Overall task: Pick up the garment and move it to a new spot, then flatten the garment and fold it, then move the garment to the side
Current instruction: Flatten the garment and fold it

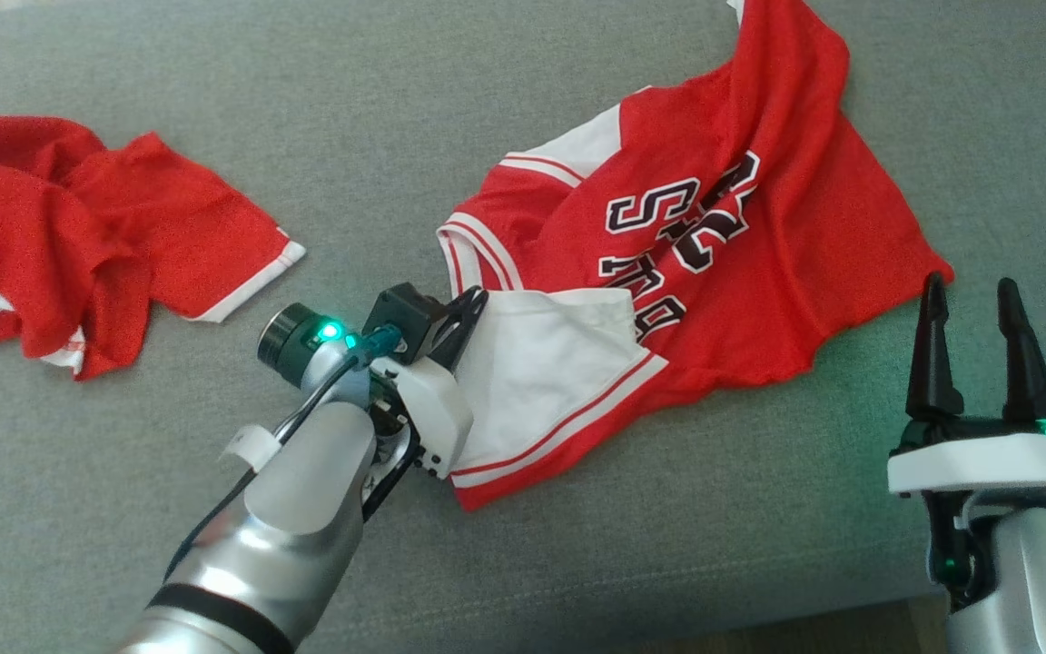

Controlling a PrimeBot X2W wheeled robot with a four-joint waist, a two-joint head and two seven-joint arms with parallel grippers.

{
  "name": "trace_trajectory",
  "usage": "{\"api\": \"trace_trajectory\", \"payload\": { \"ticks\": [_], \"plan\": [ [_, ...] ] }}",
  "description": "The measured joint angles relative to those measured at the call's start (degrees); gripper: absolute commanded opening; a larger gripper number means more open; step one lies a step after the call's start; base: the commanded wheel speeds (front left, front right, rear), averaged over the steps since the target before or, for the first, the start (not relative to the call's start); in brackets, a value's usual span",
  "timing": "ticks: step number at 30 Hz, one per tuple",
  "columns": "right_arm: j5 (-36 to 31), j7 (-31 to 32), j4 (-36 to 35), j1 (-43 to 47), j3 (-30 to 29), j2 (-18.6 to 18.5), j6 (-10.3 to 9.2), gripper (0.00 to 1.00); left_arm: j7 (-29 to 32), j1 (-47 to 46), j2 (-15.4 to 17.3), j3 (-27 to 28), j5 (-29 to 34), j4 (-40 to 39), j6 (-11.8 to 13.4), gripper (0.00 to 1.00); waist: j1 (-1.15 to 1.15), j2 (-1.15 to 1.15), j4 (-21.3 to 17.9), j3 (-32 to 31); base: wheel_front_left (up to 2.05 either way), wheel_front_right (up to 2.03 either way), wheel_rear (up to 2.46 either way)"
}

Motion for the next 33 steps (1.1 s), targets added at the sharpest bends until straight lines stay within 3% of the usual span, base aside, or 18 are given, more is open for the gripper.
{"api": "trace_trajectory", "payload": {
  "ticks": [6,16,23,33],
  "plan": [
    [0.42,1.77,2.66,-0.09,-2.74,0.02,0.00,1.00,-0.81,0.14,-0.05,1.30,-1.22,-3.61,1.41,0.00,0.00,0.00,1.52,-1.46,0.00,0.00,0.00],
    [-5.61,11.26,16.13,-11.10,-16.82,0.10,0.00,1.00,-0.88,6.13,1.66,4.49,-1.68,-18.96,3.68,0.00,0.00,0.00,5.33,-3.06,0.00,0.00,0.00],
    [-12.17,15.52,23.75,-15.43,-23.14,0.09,0.00,1.00,-0.88,9.01,2.40,4.57,-1.67,-23.63,4.16,0.00,0.00,0.00,6.76,-2.88,0.00,0.00,0.00],
    [-18.26,15.97,31.44,-20.13,-28.06,0.08,0.00,1.00,-0.88,10.07,2.88,4.57,-1.67,-25.82,4.16,0.00,0.00,0.00,7.71,-1.92,0.00,0.00,0.00]
  ]
}}
